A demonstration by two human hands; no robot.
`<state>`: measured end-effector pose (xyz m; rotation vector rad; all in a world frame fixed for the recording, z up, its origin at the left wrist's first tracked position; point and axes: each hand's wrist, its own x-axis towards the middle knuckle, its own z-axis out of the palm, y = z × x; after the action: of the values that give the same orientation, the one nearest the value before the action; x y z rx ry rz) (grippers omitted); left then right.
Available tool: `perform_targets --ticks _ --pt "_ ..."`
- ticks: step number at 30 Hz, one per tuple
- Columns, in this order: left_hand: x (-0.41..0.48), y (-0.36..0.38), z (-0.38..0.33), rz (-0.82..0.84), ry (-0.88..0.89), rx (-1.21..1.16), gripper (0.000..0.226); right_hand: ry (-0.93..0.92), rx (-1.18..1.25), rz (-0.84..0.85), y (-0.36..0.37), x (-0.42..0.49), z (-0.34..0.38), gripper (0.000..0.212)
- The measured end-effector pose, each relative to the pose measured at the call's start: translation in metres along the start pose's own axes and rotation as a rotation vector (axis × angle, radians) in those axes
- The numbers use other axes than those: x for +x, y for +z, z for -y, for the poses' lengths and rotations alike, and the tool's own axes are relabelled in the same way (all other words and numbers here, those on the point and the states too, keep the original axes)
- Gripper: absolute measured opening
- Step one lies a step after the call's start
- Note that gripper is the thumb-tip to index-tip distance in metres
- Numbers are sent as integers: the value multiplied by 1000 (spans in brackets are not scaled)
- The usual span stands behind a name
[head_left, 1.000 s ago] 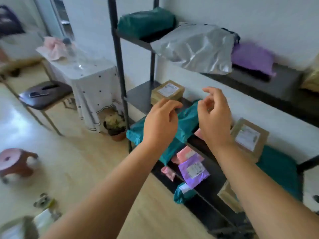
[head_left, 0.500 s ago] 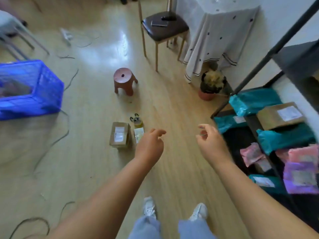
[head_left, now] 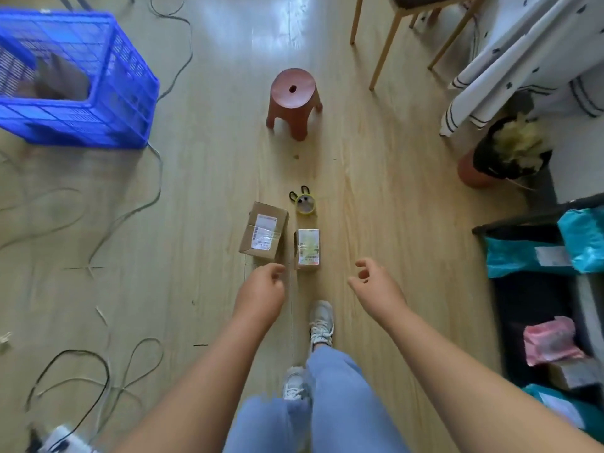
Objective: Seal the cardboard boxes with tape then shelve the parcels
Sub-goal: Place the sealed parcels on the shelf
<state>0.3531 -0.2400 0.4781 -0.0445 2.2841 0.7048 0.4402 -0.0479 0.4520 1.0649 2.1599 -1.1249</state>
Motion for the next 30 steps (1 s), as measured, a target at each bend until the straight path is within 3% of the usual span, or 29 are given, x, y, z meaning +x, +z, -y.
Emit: perform_targets --ticks 7,15,17,21,24,27,30 --pt "129 47 36 90 -163 -104 41 136 -110 76 42 140 -7 45" --pt "275 140 88 262 -222 -75 49 223 -27 171 147 267 -54 63" --pt "303 164 99 286 -223 -75 47 245 11 193 176 293 -70 59" --pt "344 199 118 356 -268 -52 47 288 134 248 217 332 -92 30" --pt "356 211 129 394 -262 -61 34 289 252 252 236 345 -103 31" --pt "355 210 128 331 -248 -90 28 257 317 227 236 343 -102 34" --pt "330 194 113 305 -238 -148 34 228 446 200 216 315 -97 40"
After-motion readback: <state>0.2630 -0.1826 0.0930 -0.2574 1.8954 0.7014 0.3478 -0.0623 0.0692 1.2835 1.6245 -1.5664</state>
